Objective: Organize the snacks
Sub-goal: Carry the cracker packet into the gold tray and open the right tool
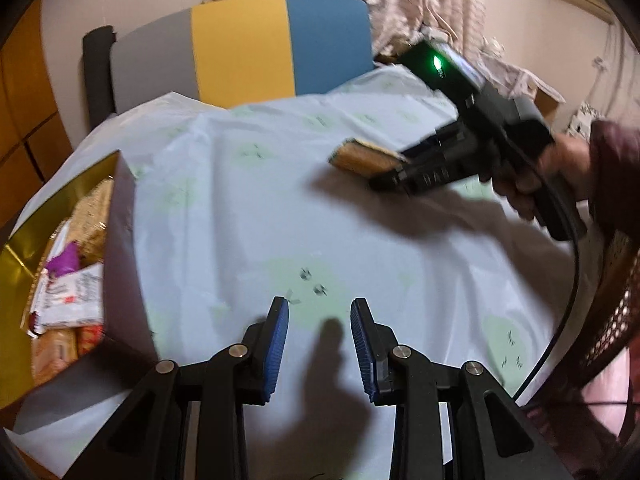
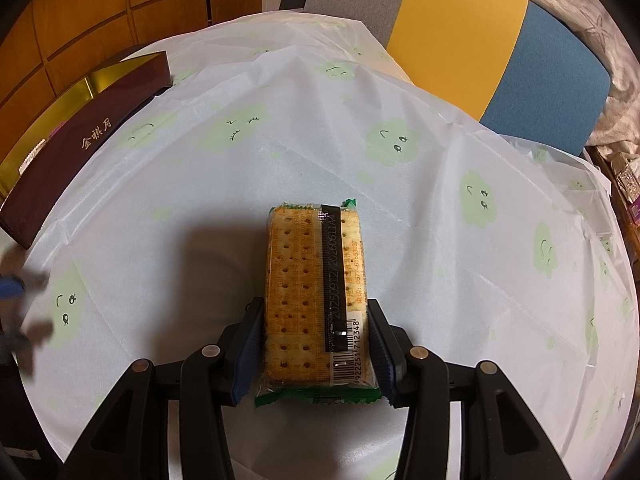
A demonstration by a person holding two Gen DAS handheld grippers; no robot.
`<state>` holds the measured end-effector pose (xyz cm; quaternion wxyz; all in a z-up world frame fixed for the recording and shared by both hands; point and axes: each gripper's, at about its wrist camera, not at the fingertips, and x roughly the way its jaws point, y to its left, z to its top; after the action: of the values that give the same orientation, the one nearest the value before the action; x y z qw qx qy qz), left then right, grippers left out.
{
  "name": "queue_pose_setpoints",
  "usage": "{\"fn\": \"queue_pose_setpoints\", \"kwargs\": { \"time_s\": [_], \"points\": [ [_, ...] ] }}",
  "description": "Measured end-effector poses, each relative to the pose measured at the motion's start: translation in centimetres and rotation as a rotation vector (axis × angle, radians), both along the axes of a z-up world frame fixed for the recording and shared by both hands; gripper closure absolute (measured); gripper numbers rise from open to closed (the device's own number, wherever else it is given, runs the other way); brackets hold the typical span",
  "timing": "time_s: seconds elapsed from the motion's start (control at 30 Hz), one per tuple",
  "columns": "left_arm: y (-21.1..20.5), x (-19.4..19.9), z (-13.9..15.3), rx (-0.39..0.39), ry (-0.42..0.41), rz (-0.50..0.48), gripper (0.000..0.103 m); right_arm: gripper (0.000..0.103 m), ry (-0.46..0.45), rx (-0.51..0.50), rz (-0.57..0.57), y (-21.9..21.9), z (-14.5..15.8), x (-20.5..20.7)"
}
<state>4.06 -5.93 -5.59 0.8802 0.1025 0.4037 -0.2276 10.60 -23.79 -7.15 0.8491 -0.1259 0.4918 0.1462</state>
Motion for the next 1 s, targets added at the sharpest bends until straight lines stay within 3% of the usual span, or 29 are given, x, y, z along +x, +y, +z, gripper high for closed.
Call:
{"fn": "queue_pose_setpoints", "kwargs": {
  "time_s": [0.13, 0.63, 1.0],
  "points": [
    [-0.1, -0.5, -1.3, -0.013, -0.003, -0.008, 0.070, 0.054, -0.003, 0.011, -0.011, -0.3, 0.0, -0.2],
    [1.7, -0.4, -1.7, -0.136, -0.003, 0.002, 0.069, 0.054, 0.011, -0.008, -0.061, 0.3, 0.0, 0.0],
    [2.4, -0.7, -1.9, -0.190, -0.014, -0.003, 0.070, 0.055, 0.045, -0.087, -0.205, 2.6, 0.3, 1.0]
  ]
}}
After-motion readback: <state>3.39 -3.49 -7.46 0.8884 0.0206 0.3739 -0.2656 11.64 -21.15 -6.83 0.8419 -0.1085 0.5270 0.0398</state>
